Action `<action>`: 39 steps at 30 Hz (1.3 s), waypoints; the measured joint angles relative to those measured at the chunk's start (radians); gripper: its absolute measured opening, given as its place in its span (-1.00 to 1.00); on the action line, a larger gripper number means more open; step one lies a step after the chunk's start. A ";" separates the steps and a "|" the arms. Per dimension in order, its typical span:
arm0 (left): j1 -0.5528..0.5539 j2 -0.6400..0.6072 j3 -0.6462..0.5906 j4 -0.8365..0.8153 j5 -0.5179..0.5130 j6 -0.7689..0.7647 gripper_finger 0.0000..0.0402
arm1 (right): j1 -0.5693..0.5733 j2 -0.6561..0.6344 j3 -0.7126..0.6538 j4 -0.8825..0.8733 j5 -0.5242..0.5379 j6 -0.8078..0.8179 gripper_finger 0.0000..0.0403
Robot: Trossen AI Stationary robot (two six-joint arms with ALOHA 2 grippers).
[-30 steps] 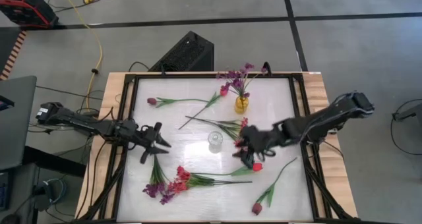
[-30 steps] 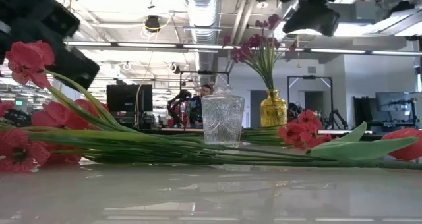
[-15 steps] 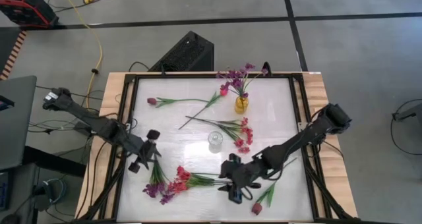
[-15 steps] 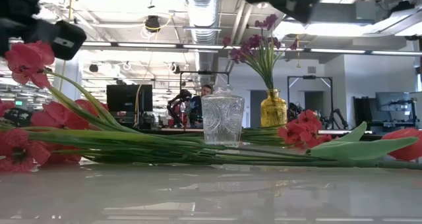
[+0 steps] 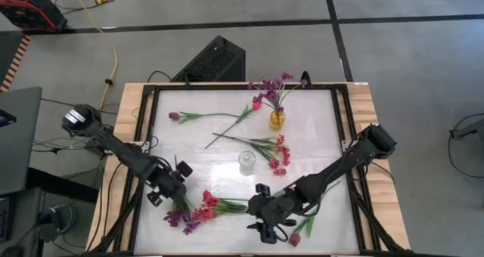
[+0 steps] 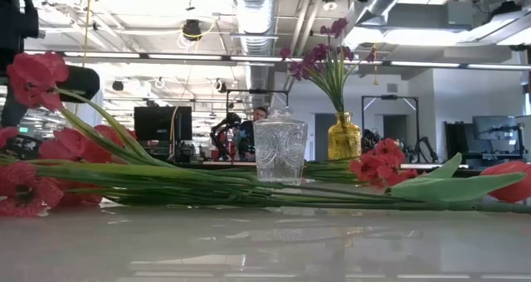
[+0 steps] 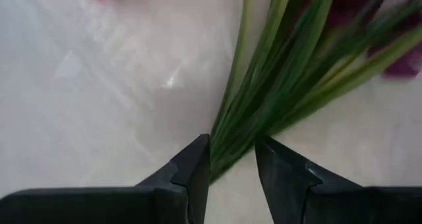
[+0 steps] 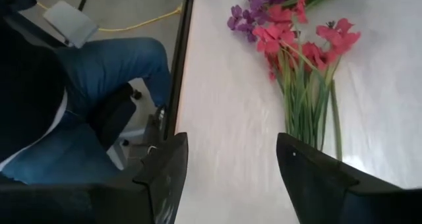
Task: Sort flowers into vase by color
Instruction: Put the purple flower into the yellow vase
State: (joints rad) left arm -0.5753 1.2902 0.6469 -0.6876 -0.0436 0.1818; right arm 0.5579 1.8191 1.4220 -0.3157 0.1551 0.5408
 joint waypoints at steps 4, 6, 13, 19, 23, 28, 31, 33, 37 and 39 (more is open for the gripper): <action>0.004 0.026 -0.001 0.007 0.004 0.014 -0.44 | -0.004 0.000 0.000 -0.025 0.000 0.000 0.28; 0.004 0.042 -0.002 0.006 0.010 0.029 -0.44 | -0.004 0.000 0.000 -0.029 0.001 -0.001 0.28; 0.004 0.139 0.002 0.008 0.003 0.113 -0.44 | -0.005 -0.001 0.000 -0.027 0.001 -0.019 0.28; 0.004 0.156 0.024 0.025 -0.036 0.149 -0.66 | -0.003 -0.001 0.000 -0.027 0.002 -0.063 0.28; 0.006 0.125 0.087 0.001 -0.145 0.100 -0.95 | -0.003 -0.001 -0.001 -0.028 0.001 -0.124 0.28; 0.006 0.027 0.145 -0.085 -0.220 0.044 -0.98 | -0.003 -0.005 -0.002 -0.032 -0.001 -0.185 0.28; 0.006 -0.074 0.157 -0.101 -0.231 0.019 -0.99 | -0.003 -0.022 -0.002 -0.035 -0.004 -0.200 0.28; 0.006 -0.151 0.154 -0.111 -0.230 0.010 -0.99 | -0.003 -0.036 -0.002 -0.037 0.003 -0.211 0.28; 0.007 -0.320 0.154 -0.062 -0.234 0.007 -0.99 | -0.011 -0.060 -0.002 -0.045 0.006 -0.283 0.28; 0.013 -0.401 0.154 0.023 -0.233 0.016 -0.99 | -0.016 -0.066 -0.002 -0.022 0.044 -0.354 0.28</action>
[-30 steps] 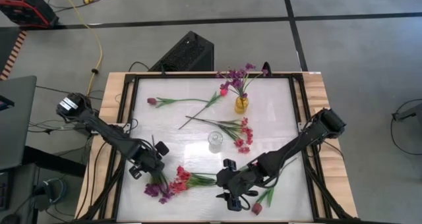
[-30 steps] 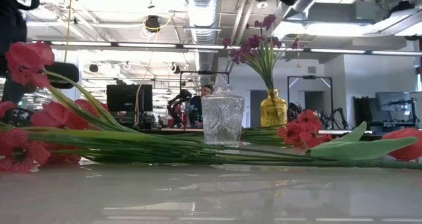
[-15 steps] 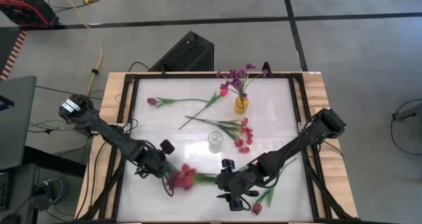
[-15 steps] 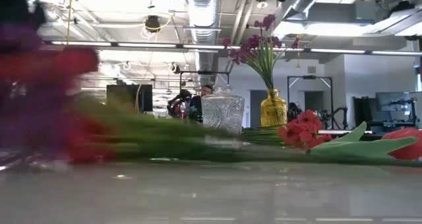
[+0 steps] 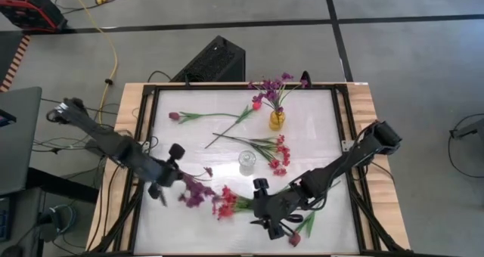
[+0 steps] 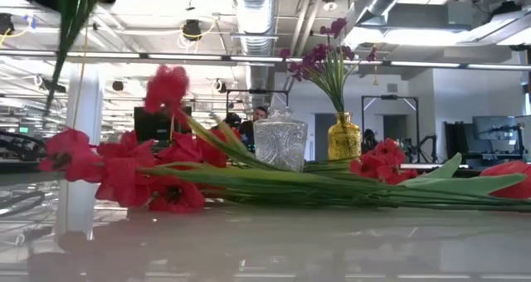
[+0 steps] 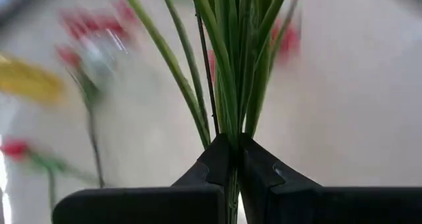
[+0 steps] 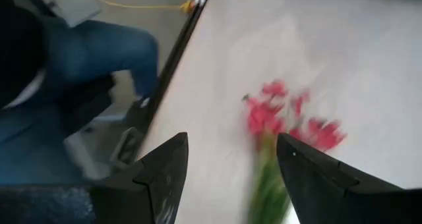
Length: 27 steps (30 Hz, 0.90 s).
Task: Sort flowers into vase by color
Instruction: Put the purple flower into the yellow vase
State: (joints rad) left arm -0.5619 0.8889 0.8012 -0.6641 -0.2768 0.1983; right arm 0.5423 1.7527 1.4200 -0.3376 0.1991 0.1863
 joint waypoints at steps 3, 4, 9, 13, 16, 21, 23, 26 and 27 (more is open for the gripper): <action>0.020 -0.108 -0.042 0.271 0.012 0.038 -0.99 | -0.022 0.003 -0.013 0.105 0.073 -0.102 0.28; 0.030 -0.137 -0.075 0.393 0.037 0.055 -0.99 | -0.037 0.011 -0.023 0.161 0.078 -0.136 0.28; 0.087 -0.217 -0.260 0.883 0.135 0.082 -0.99 | -0.139 0.034 -0.058 0.414 0.070 -0.247 0.28; 0.120 -0.224 -0.381 1.104 0.140 0.043 -1.00 | -0.216 0.035 -0.059 0.553 0.050 -0.259 0.28; 0.137 -0.209 -0.429 1.193 0.137 0.039 -1.00 | -0.263 0.052 -0.058 0.624 -0.040 -0.258 0.28; 0.170 -0.178 -0.435 1.221 0.133 0.027 -1.00 | -0.293 0.084 -0.057 0.699 -0.104 -0.263 0.28; 0.184 -0.149 -0.435 1.270 0.133 0.023 -1.00 | -0.297 0.102 -0.057 0.730 -0.104 -0.265 0.28; 0.198 -0.095 -0.434 1.335 0.141 0.014 -1.00 | -0.309 0.122 -0.056 0.735 -0.079 -0.265 0.28; 0.202 -0.077 -0.434 1.347 0.141 0.015 -1.00 | -0.311 0.124 -0.056 0.731 -0.074 -0.265 0.28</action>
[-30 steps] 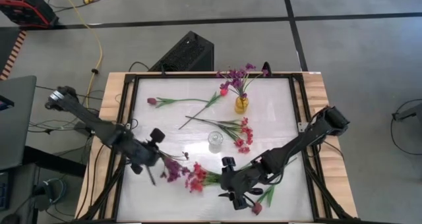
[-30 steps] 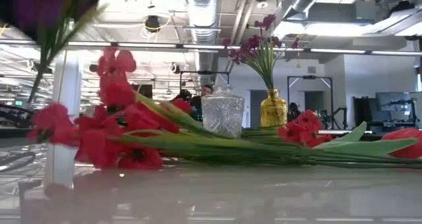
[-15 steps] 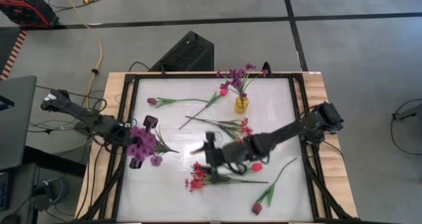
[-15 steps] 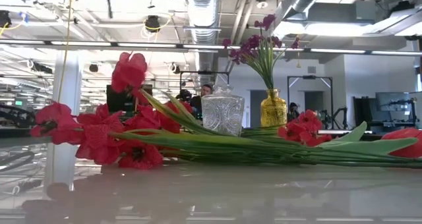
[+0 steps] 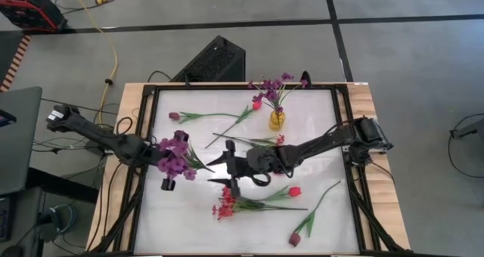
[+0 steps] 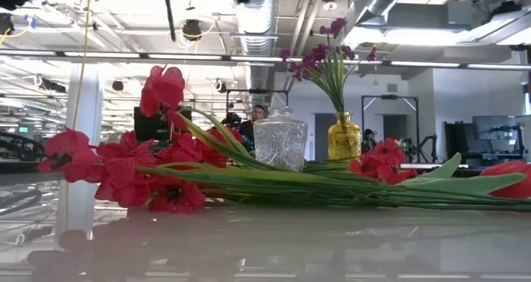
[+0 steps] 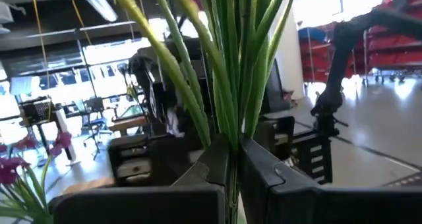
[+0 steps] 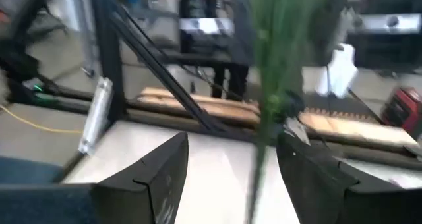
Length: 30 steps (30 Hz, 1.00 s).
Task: Sort flowers into vase by color
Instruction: Put the purple flower into the yellow vase
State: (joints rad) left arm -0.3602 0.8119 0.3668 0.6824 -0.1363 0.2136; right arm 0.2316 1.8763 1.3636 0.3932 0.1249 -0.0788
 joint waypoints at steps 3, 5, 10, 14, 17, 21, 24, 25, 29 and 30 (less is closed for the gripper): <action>0.008 0.045 0.000 0.042 0.001 0.000 -1.00 | -0.012 0.007 0.003 0.024 0.005 0.003 0.28; 0.014 0.074 0.000 0.078 0.000 0.002 -1.00 | -0.011 0.009 0.003 0.031 0.005 0.002 0.28; 0.028 0.126 0.000 0.135 -0.002 0.002 -1.00 | -0.018 0.011 0.003 0.027 0.005 0.035 0.14; 0.037 0.141 0.000 0.131 -0.014 -0.007 -0.99 | -0.020 0.010 0.003 0.015 0.039 0.053 -0.20; 0.037 0.137 0.000 0.137 -0.036 -0.025 -0.90 | -0.017 0.008 0.003 -0.028 0.081 0.053 -0.57; 0.037 0.118 0.000 0.066 -0.024 -0.052 -0.64 | -0.006 -0.017 0.002 -0.099 0.088 0.067 -0.83; 0.037 0.097 0.000 -0.015 -0.023 -0.093 -0.38 | 0.004 -0.053 0.002 -0.151 0.100 0.095 -0.82; 0.037 0.088 0.000 -0.043 -0.032 -0.102 -0.29 | 0.011 -0.067 0.002 -0.175 0.116 0.098 -0.80; 0.037 0.030 0.000 -0.156 -0.040 -0.131 -0.01 | 0.063 -0.147 -0.023 -0.319 0.247 0.082 -0.80; 0.037 0.012 0.001 -0.199 -0.040 -0.135 0.04 | 0.086 -0.177 -0.046 -0.335 0.306 0.082 -0.81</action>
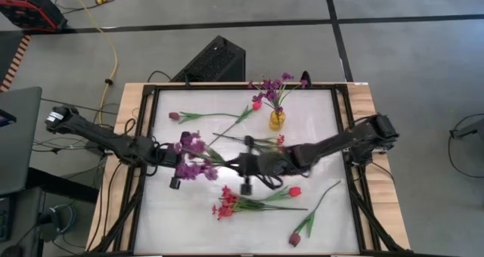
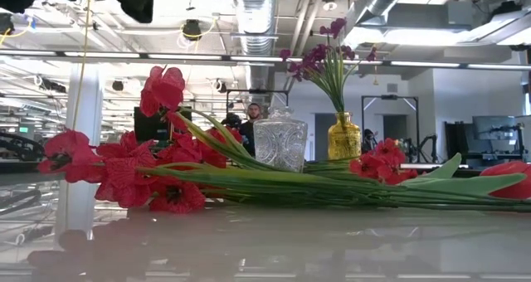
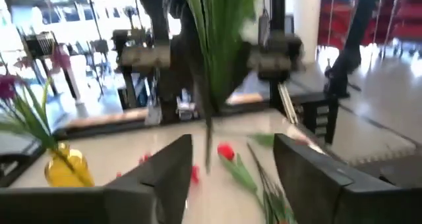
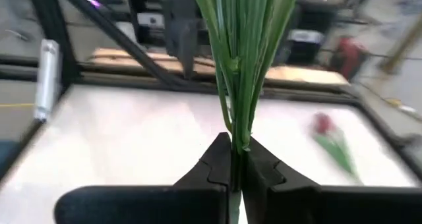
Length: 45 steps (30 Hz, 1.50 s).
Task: Sort flowers into vase by color
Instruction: Put the purple flower into the yellow vase
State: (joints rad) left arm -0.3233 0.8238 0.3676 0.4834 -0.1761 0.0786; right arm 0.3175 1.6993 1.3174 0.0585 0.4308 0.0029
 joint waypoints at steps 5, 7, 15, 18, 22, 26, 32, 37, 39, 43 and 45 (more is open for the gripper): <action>0.000 -0.089 0.000 -0.247 -0.030 -0.038 0.14 | 0.130 -0.203 -0.216 0.042 0.355 0.057 -0.82; 0.000 -0.103 0.000 -0.312 -0.097 -0.071 0.13 | 0.170 -0.289 -0.327 0.085 0.490 0.115 -0.82; 0.000 -0.039 0.000 -0.356 -0.312 -0.128 0.09 | 0.065 -0.497 -0.714 0.355 0.674 0.266 -0.82; 0.000 0.008 0.000 -0.345 -0.317 -0.129 0.09 | -0.031 -0.527 -0.810 0.498 0.674 0.229 -0.82; 0.000 0.062 0.000 -0.340 -0.318 -0.144 0.09 | -0.150 -0.528 -0.909 0.760 0.627 0.102 -0.82; 0.000 0.105 0.000 -0.330 -0.318 -0.145 0.09 | -0.269 -0.516 -0.977 0.979 0.494 0.027 -0.82; 0.000 0.132 0.000 -0.301 -0.318 -0.131 0.09 | -0.413 -0.489 -0.990 1.031 0.356 0.037 -0.82; 0.000 0.132 0.000 -0.297 -0.318 -0.128 0.09 | -0.471 -0.458 -0.990 1.038 0.307 0.053 -0.82; 0.000 0.132 0.000 -0.297 -0.319 -0.128 0.09 | -0.487 -0.432 -0.990 1.058 0.295 0.057 -0.81; 0.000 0.132 0.000 -0.293 -0.319 -0.128 0.09 | -0.514 -0.379 -0.990 1.097 0.271 0.068 -0.81; 0.000 0.132 0.000 -0.291 -0.320 -0.128 0.09 | -0.526 -0.350 -0.990 1.104 0.269 0.076 -0.81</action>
State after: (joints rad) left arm -0.3237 0.9558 0.3676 0.1921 -0.4957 -0.0494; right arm -0.2085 1.3490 0.3279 1.1625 0.7002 0.0792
